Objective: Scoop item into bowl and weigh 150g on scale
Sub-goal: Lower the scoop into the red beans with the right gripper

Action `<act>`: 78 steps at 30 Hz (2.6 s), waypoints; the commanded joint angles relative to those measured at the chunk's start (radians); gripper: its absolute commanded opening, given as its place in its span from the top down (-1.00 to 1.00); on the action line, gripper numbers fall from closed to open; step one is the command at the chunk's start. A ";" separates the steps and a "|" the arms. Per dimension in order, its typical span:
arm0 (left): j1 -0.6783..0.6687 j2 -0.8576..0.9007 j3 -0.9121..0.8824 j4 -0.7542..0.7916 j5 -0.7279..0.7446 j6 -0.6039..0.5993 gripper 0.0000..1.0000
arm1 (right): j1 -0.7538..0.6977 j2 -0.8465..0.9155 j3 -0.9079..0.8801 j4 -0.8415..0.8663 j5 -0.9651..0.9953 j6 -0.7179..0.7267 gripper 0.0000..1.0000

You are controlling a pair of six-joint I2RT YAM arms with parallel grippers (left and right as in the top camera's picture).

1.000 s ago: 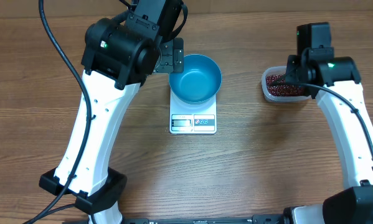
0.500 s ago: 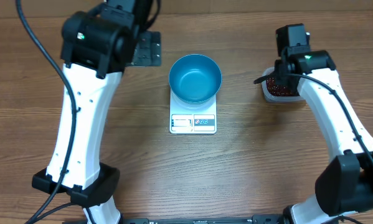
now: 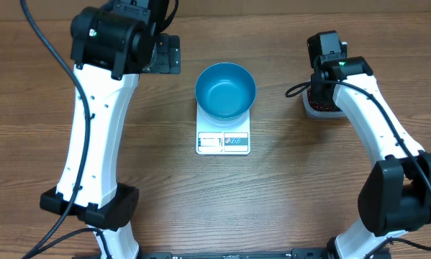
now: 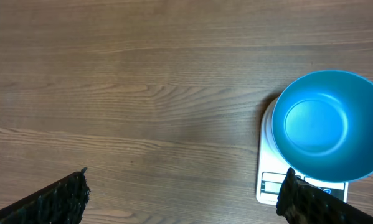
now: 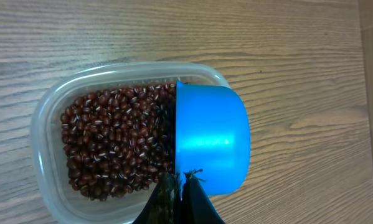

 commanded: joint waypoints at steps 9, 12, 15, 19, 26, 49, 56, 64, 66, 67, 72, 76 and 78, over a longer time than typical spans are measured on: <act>0.001 0.028 0.009 -0.002 -0.005 0.019 -0.99 | 0.001 0.008 0.031 -0.013 -0.011 0.000 0.92; 0.001 0.028 0.009 -0.002 -0.005 0.019 -0.99 | 0.001 0.008 0.031 -0.013 -0.067 0.005 0.93; 0.001 0.028 0.009 -0.002 -0.005 0.019 -0.99 | 0.001 0.008 0.031 -0.014 -0.108 0.031 0.92; 0.001 0.028 0.009 -0.002 -0.004 0.019 -0.99 | 0.001 0.008 0.031 -0.021 -0.142 0.055 0.93; 0.001 0.028 0.009 -0.002 0.021 0.019 -0.99 | -0.012 0.008 0.031 -0.037 -0.214 0.083 0.93; 0.000 0.028 0.009 -0.002 0.021 0.019 -0.99 | -0.134 0.008 0.031 -0.053 -0.451 0.106 0.92; -0.001 0.028 0.009 -0.002 0.031 0.019 -0.99 | -0.134 0.008 0.031 -0.059 -0.474 0.106 0.92; 0.000 0.028 0.009 -0.002 0.043 0.019 -0.99 | -0.140 0.008 0.031 -0.061 -0.481 0.106 0.92; 0.000 0.028 0.009 -0.002 0.043 0.019 -0.99 | -0.153 0.008 0.031 -0.060 -0.501 0.107 0.92; 0.000 0.028 0.009 -0.002 0.043 0.019 -0.99 | -0.163 0.008 0.031 -0.060 -0.517 0.109 0.92; 0.000 0.028 0.009 -0.002 0.043 0.019 -0.99 | -0.223 0.008 0.031 -0.058 -0.625 0.109 0.92; 0.000 0.028 0.009 -0.002 0.043 0.019 -0.99 | -0.268 0.008 0.031 -0.058 -0.712 0.103 0.92; 0.000 0.028 0.009 -0.002 0.043 0.019 -0.99 | -0.286 0.008 0.031 -0.060 -0.753 0.097 0.92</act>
